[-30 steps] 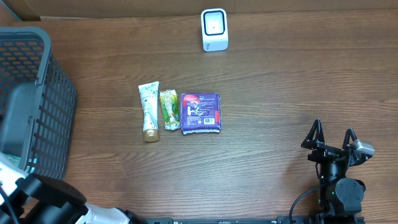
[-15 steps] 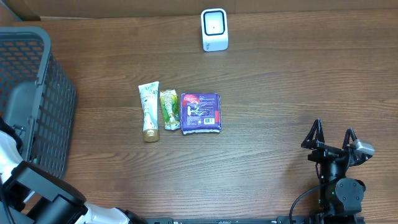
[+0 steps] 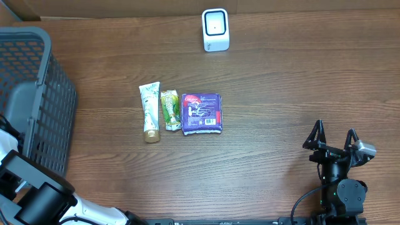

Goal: Scan the item barcode
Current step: 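Reach the left gripper into the basket and grasp the green wipes pack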

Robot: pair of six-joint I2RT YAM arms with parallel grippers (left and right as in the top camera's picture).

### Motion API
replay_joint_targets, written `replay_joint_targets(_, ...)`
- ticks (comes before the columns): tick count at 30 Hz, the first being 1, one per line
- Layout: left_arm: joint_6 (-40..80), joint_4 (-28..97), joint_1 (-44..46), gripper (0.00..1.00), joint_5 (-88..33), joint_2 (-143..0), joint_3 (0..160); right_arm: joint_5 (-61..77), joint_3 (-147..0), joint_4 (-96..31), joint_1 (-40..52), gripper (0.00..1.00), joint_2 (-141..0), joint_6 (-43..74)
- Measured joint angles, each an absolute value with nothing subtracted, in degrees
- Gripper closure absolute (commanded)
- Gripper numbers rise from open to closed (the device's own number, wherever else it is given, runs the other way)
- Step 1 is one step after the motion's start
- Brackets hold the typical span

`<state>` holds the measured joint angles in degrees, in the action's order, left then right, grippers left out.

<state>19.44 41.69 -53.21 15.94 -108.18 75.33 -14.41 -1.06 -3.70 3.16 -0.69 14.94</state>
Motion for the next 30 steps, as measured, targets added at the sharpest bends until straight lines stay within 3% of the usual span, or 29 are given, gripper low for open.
replay_joint_targets(9,17.93,39.16,-54.92,0.23,16.14,-108.51,75.33,-14.39,-1.06,-3.70,3.16,0.00,-0.69,14.96)
replay_joint_targets(13,17.52,39.05,-54.89,0.31,16.84,-109.73,75.35,-14.39,-1.06,-3.70,3.16,0.00,-0.69,14.96)
replay_joint_targets(15,17.23,39.03,-54.89,0.41,17.47,-110.08,75.35,-14.41,-1.06,-3.68,3.16,0.00,-0.69,14.94)
replay_joint_targets(18,16.69,38.92,-54.89,0.78,18.83,-110.67,75.37,-14.41,-1.06,-3.68,3.16,0.00,-0.69,14.94)
replay_joint_targets(20,16.60,38.96,-54.92,0.95,19.25,-110.78,75.46,-14.41,-1.06,-3.68,3.16,0.00,-0.69,14.94)
replay_joint_targets(25,16.32,40.53,-54.92,0.96,18.74,-110.83,76.40,-14.41,-1.06,-3.66,3.16,0.00,-0.69,14.94)
replay_joint_targets(30,16.32,50.41,-54.89,0.96,13.80,-111.74,81.82,-14.39,-1.06,-3.66,3.16,0.00,-0.69,14.96)
